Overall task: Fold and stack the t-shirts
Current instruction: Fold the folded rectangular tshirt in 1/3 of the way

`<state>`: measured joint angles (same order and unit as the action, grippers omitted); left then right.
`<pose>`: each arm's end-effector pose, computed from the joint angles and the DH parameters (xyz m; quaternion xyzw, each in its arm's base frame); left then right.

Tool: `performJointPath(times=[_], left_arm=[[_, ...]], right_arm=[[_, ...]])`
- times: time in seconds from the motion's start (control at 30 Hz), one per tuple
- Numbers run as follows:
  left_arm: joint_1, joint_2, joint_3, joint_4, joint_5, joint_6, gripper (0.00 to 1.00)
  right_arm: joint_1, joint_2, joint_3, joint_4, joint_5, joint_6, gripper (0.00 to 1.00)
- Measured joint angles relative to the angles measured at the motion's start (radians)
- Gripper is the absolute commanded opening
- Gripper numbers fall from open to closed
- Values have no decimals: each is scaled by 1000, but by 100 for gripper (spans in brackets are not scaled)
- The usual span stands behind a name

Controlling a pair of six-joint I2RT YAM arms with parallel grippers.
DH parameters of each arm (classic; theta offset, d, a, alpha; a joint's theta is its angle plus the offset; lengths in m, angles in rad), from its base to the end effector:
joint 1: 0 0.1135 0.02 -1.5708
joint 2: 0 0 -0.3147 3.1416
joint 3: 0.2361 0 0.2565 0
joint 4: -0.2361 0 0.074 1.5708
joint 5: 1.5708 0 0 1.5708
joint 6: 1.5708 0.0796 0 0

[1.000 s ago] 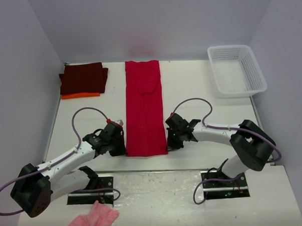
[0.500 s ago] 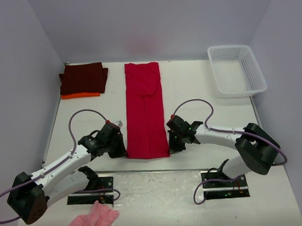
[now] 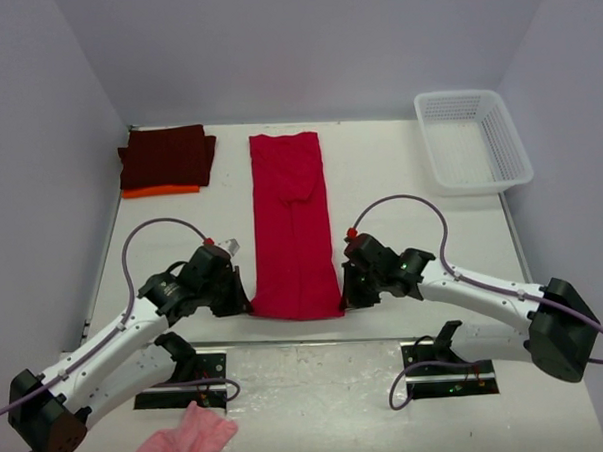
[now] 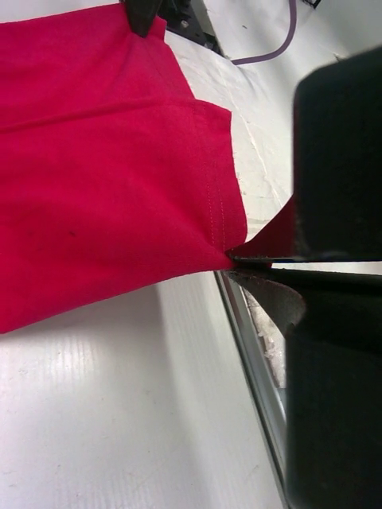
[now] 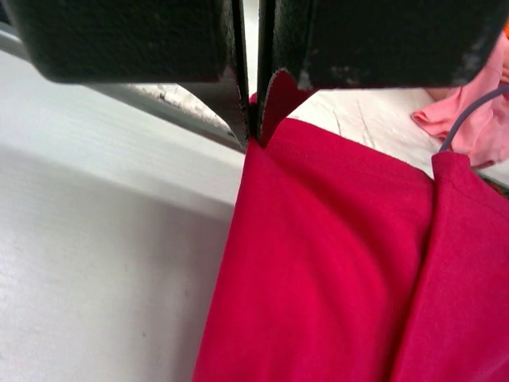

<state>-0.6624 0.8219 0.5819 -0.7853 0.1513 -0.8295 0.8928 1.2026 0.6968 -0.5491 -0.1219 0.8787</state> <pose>0.1042 -0.0965 0.2125 -0.0598 0.9586 -0.2358 0.1479 0.1364 0.1848 0.2057 -0.0223 0.9650 0.2344 0.1155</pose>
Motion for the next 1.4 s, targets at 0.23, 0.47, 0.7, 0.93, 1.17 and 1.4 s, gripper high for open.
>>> performJointPath(times=[0.23, 0.47, 0.7, 0.93, 1.17, 1.4], left_arm=[[0, -48, 2, -37, 24, -14, 0], [0, 53, 101, -51, 17, -3, 0], [0, 204, 253, -71, -36, 53, 0], [39, 375, 436, -64, -89, 133, 0], [150, 575, 583, -42, -97, 222, 0], [222, 691, 685, -26, -97, 289, 0]], right_arm=[[37, -89, 0, -74, 1, 19, 0], [37, -54, 93, -169, 54, 15, 0], [-8, 103, 291, -252, 117, -52, 0], [-127, 267, 471, -278, 147, -168, 0], [-222, 426, 638, -282, 158, -289, 0], [-266, 567, 790, -281, 146, -374, 0]])
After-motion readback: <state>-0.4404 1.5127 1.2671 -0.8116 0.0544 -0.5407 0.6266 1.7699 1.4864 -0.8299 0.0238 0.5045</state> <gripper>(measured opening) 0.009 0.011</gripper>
